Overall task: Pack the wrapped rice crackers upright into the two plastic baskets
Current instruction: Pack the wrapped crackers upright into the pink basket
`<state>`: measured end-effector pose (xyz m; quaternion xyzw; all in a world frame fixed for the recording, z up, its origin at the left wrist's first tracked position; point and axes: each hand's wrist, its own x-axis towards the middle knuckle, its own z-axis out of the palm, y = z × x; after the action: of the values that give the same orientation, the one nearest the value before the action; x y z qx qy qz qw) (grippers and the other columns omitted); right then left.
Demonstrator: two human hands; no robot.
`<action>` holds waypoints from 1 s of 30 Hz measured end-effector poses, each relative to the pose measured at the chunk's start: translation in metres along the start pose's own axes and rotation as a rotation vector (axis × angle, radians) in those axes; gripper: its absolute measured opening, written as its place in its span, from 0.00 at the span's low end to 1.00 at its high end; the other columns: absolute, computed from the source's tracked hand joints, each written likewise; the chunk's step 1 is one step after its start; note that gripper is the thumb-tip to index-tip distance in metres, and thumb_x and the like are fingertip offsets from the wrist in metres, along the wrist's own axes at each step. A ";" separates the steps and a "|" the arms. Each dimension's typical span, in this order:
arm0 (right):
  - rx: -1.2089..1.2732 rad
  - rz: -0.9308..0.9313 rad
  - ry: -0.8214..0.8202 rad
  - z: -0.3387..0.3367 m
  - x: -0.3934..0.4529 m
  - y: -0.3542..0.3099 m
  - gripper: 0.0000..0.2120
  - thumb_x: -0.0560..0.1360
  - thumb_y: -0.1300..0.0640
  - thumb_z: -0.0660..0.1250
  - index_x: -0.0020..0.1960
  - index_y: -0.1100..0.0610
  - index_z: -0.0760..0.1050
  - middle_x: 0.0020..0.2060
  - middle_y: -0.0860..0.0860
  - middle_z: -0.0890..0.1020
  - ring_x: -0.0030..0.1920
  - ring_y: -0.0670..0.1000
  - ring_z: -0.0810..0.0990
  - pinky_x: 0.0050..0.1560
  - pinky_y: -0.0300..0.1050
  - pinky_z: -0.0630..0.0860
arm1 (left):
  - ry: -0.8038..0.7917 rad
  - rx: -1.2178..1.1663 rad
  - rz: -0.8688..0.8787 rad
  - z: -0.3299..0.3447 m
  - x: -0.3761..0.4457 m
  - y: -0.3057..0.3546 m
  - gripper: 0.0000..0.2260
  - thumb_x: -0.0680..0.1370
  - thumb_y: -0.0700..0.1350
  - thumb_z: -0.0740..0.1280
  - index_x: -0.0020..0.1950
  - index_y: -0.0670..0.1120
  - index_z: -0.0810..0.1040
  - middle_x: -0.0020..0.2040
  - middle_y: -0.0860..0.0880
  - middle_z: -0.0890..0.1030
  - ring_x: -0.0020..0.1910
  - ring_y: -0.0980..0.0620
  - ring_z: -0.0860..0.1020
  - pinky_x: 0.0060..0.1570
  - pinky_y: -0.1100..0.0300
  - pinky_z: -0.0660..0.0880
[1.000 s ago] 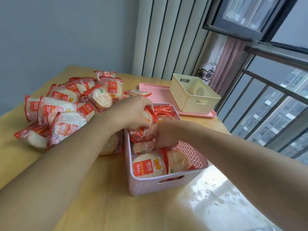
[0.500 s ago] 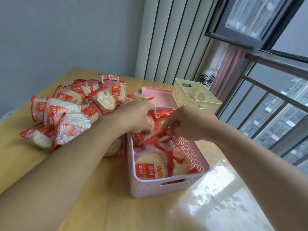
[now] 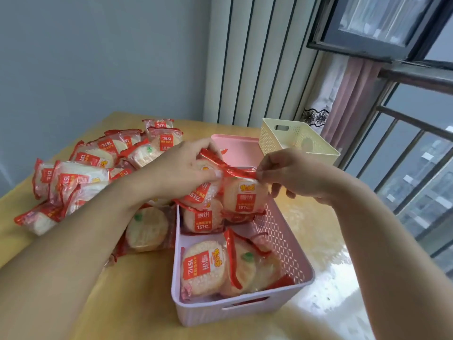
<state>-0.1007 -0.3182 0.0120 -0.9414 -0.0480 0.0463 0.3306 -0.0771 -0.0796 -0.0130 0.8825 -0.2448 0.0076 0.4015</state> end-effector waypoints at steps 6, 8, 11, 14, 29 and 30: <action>-0.372 -0.028 0.065 0.017 0.005 -0.007 0.05 0.75 0.57 0.70 0.44 0.50 0.84 0.42 0.48 0.83 0.43 0.50 0.80 0.37 0.41 0.73 | 0.036 0.048 -0.018 -0.001 -0.002 0.005 0.11 0.72 0.49 0.77 0.50 0.61 0.82 0.43 0.63 0.83 0.40 0.59 0.82 0.40 0.63 0.78; -0.473 -0.024 0.095 0.025 0.005 -0.012 0.07 0.74 0.58 0.69 0.45 0.49 0.85 0.43 0.50 0.83 0.43 0.54 0.80 0.36 0.42 0.73 | 0.089 0.023 0.002 -0.004 -0.002 0.008 0.14 0.70 0.47 0.80 0.52 0.60 0.83 0.48 0.62 0.83 0.45 0.64 0.82 0.43 0.67 0.78; -0.561 -0.052 0.166 0.032 0.005 -0.014 0.12 0.73 0.64 0.65 0.47 0.50 0.83 0.43 0.53 0.83 0.42 0.56 0.80 0.34 0.42 0.70 | 0.094 0.043 0.021 0.001 -0.003 0.012 0.15 0.67 0.44 0.81 0.49 0.57 0.83 0.46 0.61 0.84 0.45 0.64 0.82 0.43 0.69 0.76; -0.513 -0.115 0.129 0.030 0.000 -0.016 0.14 0.75 0.63 0.63 0.51 0.46 0.80 0.46 0.51 0.82 0.44 0.55 0.78 0.36 0.44 0.72 | 0.122 0.104 0.020 0.011 -0.003 0.012 0.12 0.66 0.45 0.81 0.44 0.55 0.82 0.42 0.59 0.82 0.38 0.64 0.79 0.35 0.68 0.71; -0.701 -0.188 0.203 0.048 0.005 -0.002 0.11 0.66 0.51 0.78 0.41 0.55 0.80 0.33 0.52 0.76 0.35 0.57 0.76 0.27 0.43 0.63 | 0.101 0.034 -0.062 0.011 -0.002 0.010 0.09 0.65 0.49 0.83 0.39 0.52 0.85 0.40 0.54 0.86 0.39 0.53 0.85 0.41 0.57 0.82; -0.688 -0.179 0.211 0.049 0.006 -0.001 0.12 0.65 0.50 0.78 0.41 0.55 0.80 0.33 0.52 0.77 0.35 0.57 0.77 0.27 0.43 0.63 | 0.119 0.052 -0.067 0.010 -0.002 0.009 0.10 0.64 0.49 0.84 0.38 0.52 0.84 0.39 0.55 0.85 0.40 0.58 0.84 0.38 0.64 0.79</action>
<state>-0.1005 -0.2861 -0.0261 -0.9892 -0.1085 -0.0990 0.0008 -0.0845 -0.0908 -0.0140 0.8984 -0.1905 0.0529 0.3922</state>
